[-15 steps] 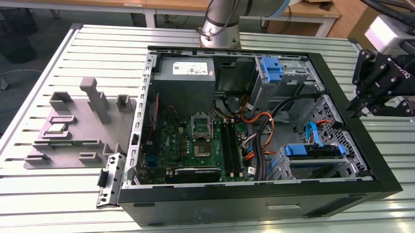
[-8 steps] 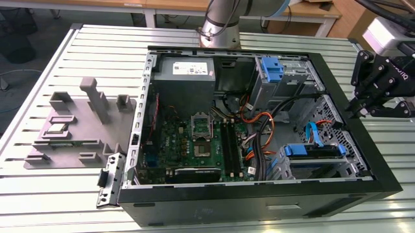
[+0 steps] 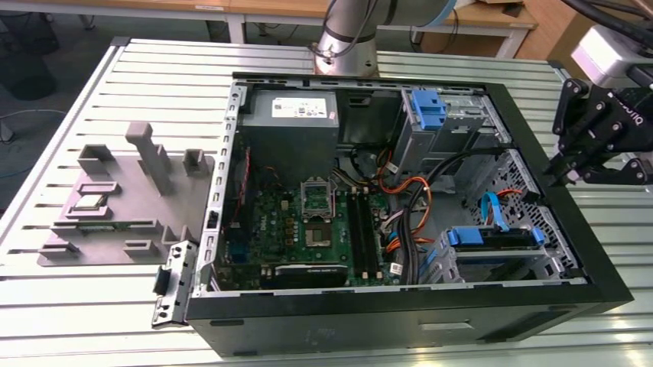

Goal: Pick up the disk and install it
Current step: 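Insert the second disk wire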

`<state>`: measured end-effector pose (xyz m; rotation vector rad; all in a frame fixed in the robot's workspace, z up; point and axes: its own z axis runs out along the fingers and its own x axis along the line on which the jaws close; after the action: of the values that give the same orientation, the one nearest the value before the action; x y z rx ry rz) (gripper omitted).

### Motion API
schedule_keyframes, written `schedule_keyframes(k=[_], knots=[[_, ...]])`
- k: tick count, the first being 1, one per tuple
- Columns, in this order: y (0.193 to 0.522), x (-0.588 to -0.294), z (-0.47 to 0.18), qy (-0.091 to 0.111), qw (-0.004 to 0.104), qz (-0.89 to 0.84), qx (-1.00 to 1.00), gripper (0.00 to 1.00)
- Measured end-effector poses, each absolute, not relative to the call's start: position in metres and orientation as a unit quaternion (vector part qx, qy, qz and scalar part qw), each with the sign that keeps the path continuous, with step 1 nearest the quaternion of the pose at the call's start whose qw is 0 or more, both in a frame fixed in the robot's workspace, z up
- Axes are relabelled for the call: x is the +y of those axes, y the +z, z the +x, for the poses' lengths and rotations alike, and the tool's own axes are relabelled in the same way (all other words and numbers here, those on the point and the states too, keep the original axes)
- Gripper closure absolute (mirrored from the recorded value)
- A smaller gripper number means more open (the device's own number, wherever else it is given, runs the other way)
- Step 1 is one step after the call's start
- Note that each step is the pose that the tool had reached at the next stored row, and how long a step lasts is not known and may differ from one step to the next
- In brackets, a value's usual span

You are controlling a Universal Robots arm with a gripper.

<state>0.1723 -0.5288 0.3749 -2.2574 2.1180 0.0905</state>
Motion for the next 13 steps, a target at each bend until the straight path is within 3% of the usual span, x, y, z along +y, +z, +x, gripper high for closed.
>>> schedule_keyframes(k=[13], knots=[[0.3754,-0.5289,0.1723,0.029,0.022,-0.729,0.684,0.77]])
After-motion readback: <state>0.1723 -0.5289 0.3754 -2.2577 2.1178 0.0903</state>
